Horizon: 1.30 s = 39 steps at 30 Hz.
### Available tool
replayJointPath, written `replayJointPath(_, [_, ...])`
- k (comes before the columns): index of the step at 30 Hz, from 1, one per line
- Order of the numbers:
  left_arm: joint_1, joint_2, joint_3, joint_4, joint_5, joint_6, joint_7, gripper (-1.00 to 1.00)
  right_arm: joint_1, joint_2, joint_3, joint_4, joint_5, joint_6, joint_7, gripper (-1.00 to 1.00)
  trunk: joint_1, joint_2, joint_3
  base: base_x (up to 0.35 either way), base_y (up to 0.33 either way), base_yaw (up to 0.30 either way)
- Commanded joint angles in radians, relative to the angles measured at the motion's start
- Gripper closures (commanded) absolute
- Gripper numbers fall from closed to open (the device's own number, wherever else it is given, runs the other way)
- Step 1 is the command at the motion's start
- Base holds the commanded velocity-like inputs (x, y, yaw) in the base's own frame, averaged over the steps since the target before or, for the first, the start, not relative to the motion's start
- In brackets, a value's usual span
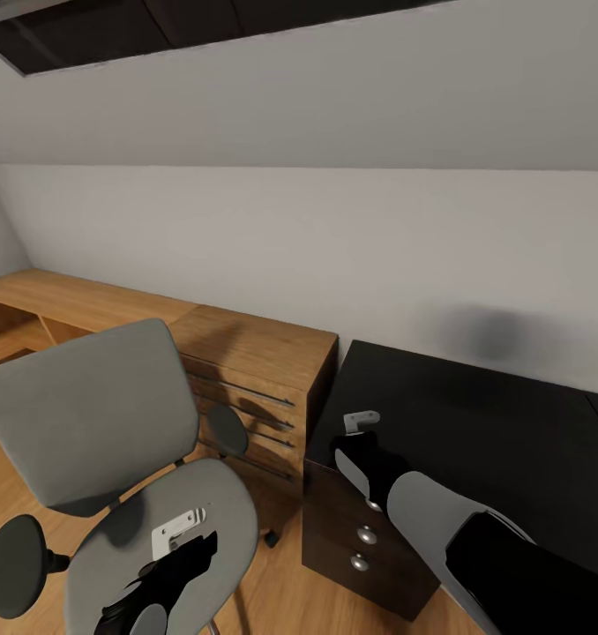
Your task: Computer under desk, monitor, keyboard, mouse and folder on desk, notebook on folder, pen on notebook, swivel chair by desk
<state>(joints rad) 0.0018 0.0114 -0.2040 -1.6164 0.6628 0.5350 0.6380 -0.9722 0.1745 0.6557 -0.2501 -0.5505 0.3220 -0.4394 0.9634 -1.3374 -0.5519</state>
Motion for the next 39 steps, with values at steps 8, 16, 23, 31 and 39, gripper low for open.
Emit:
replayJointPath(8, [0.0, 0.001, -0.002, -0.002, 0.009, 0.0, 0.009, -1.0, 0.0, 0.0, 0.005, 0.015, -0.006, 0.012, -0.007, 1.0, 0.0, 0.0, -0.001, 0.0, 0.0, 0.0])
replayJointPath(16, [0.0, 0.001, 0.0, -0.002, 0.009, 0.0, 0.009, -1.0, 0.0, 0.0, 0.005, 0.015, -0.006, 0.011, -0.006, 1.0, 0.0, 0.0, -0.001, 0.0, 0.0, 0.0])
replayJointPath(23, [0.0, 0.002, 0.0, -0.002, 0.009, 0.0, 0.009, -1.0, 0.0, 0.0, 0.001, 0.012, -0.011, 0.015, 0.002, 1.0, 0.0, 0.0, -0.001, 0.0, 0.0, 0.0])
replayJointPath(31, [0.0, 0.002, 0.001, -0.002, 0.009, 0.0, 0.009, -1.0, 0.0, 0.0, -0.006, 0.005, -0.017, 0.015, 0.006, 1.0, 0.0, 0.0, -0.001, 0.0, 0.0, 0.0])
replayJointPath(39, [0.0, 0.002, 0.001, -0.002, 0.009, 0.0, 0.009, -1.0, 0.0, 0.0, -0.008, 0.002, -0.02, 0.015, 0.007, 1.0, 0.0, 0.0, -0.001, 0.0, 0.0, 0.0])
